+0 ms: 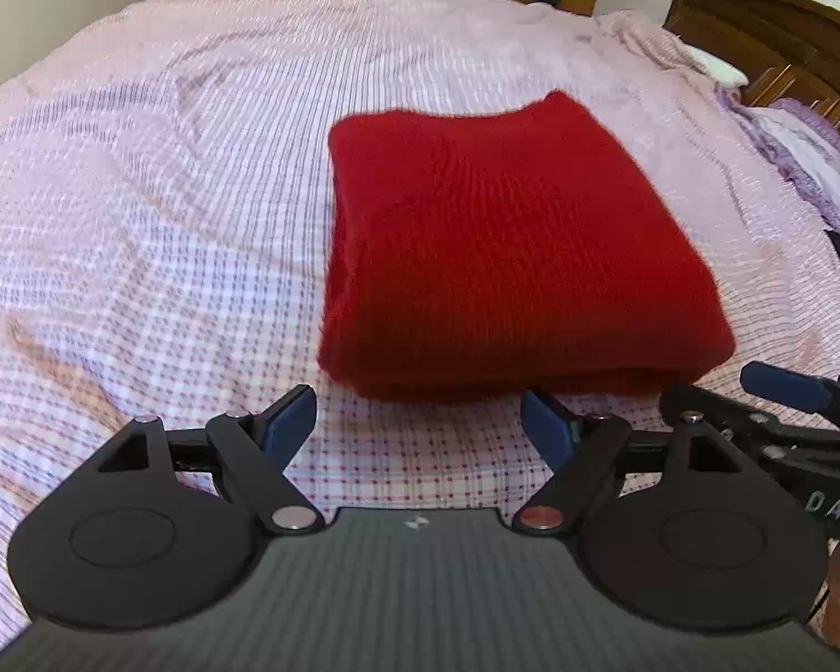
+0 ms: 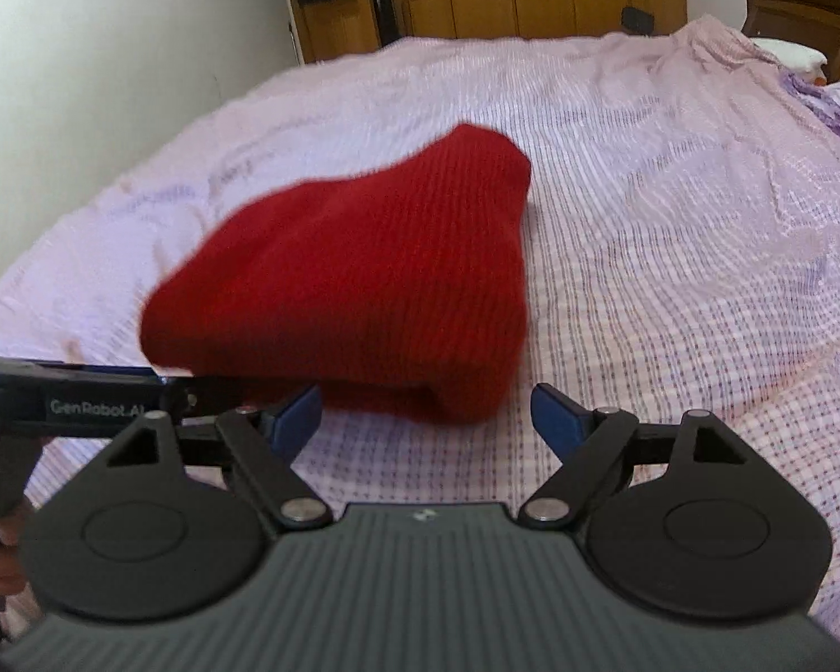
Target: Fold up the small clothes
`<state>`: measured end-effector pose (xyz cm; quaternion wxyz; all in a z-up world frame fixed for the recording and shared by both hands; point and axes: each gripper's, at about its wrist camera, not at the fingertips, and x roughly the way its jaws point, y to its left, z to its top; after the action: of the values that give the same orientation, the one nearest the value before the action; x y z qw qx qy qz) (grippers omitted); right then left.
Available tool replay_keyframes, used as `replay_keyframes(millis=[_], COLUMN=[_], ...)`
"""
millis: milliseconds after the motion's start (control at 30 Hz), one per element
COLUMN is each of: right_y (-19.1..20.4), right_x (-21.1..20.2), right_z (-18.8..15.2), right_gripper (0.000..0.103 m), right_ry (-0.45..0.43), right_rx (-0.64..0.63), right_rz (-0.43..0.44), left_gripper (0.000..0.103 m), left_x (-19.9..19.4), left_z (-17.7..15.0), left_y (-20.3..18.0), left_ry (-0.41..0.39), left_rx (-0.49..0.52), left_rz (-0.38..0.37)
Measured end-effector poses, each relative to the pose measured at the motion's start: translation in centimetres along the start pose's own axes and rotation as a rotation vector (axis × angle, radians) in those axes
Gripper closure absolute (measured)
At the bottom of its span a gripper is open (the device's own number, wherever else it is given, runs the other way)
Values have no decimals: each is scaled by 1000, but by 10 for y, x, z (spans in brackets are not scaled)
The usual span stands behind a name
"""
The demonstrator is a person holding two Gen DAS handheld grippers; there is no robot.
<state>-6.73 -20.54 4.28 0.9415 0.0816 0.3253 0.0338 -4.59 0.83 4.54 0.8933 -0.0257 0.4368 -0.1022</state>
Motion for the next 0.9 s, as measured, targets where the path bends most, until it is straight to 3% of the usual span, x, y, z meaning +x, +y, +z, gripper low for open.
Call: replay_keyframes(millis=[333, 900], right_y=[0, -4], right_x=[16, 24], right_z=[-10, -13], right_gripper=[20, 20], right_ry=[36, 65], right_rx=[16, 62], right_rz=[-26, -24], left_gripper=[19, 19], left_x=[22, 29], left_z=[-6, -5], left_y=[-11, -27], left_ry=[47, 57], left_rx=[-10, 13], left_rz=[78, 102])
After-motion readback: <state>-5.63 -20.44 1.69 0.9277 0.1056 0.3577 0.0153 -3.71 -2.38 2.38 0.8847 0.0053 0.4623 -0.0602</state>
